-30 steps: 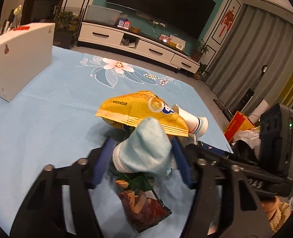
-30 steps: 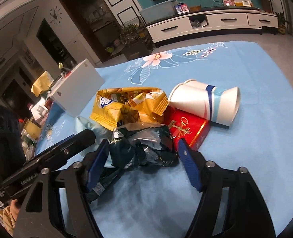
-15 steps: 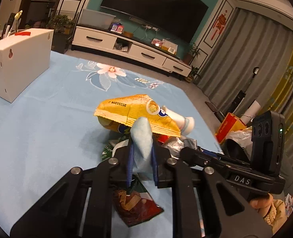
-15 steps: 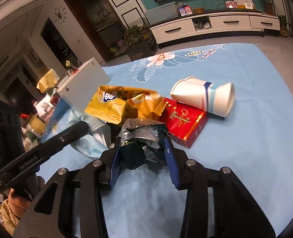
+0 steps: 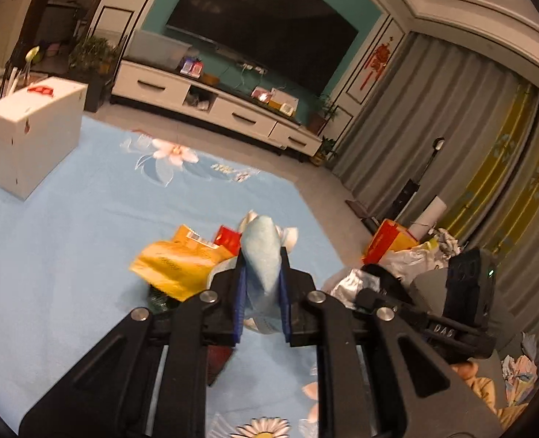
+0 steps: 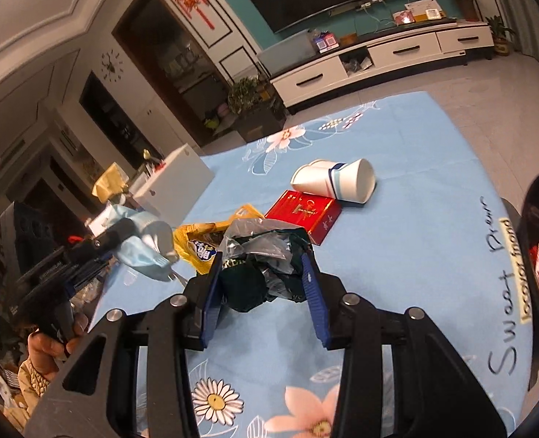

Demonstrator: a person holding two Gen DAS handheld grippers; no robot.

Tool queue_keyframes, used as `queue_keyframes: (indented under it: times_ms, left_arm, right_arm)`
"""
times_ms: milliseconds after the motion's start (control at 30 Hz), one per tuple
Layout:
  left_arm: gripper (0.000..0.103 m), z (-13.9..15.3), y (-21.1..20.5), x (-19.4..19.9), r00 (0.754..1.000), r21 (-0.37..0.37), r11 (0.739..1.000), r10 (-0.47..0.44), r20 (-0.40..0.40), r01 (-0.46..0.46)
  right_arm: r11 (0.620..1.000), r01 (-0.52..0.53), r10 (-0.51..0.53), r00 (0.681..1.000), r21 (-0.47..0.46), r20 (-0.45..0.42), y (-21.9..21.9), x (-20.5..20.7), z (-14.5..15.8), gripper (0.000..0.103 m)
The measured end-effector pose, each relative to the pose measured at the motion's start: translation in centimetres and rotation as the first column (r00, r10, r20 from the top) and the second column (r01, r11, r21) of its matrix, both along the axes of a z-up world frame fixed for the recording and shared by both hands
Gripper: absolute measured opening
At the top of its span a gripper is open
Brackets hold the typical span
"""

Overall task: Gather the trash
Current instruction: 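Carry both items over the black bucket and open both tools to drop them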

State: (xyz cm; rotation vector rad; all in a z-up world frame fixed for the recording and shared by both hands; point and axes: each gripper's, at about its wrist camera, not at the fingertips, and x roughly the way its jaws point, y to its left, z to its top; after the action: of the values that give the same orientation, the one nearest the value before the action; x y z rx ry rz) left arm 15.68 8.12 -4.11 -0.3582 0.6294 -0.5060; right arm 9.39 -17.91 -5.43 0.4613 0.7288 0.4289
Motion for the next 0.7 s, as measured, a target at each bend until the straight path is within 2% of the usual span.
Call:
queue_keyframes:
  times_ms: [167,300,533,700]
  left_arm:
    - [0.016,2.7,-1.5,-1.6,0.997,0.022,1.0,-0.019,0.069,0.018]
    - [0.016,3.9,-3.3,-2.8,0.994,0.041,0.998,-0.054,0.092,0.05]
    - [0.016,4.2,-8.8,-3.7,0.984,0.085,0.985,-0.155,0.092,0.147]
    - [0.016,3.5,-13.5,-4.0,0.969,0.116,0.967,-0.236,0.078,0.226]
  right_arm:
    - [0.999,0.033,-0.034,0.999,0.027,0.031,-1.8,-1.9,1.2,0.042]
    - [0.997,0.069,-0.071,0.996,0.046,0.061,-3.6,-3.4,2.0,0.042]
    - [0.982,0.179,-0.184,0.979,0.062,0.085,-8.1,-6.2,2.7,0.042]
    - [0.957,0.284,-0.289,0.954,0.061,0.083,-12.1,-8.2,2.1,0.042]
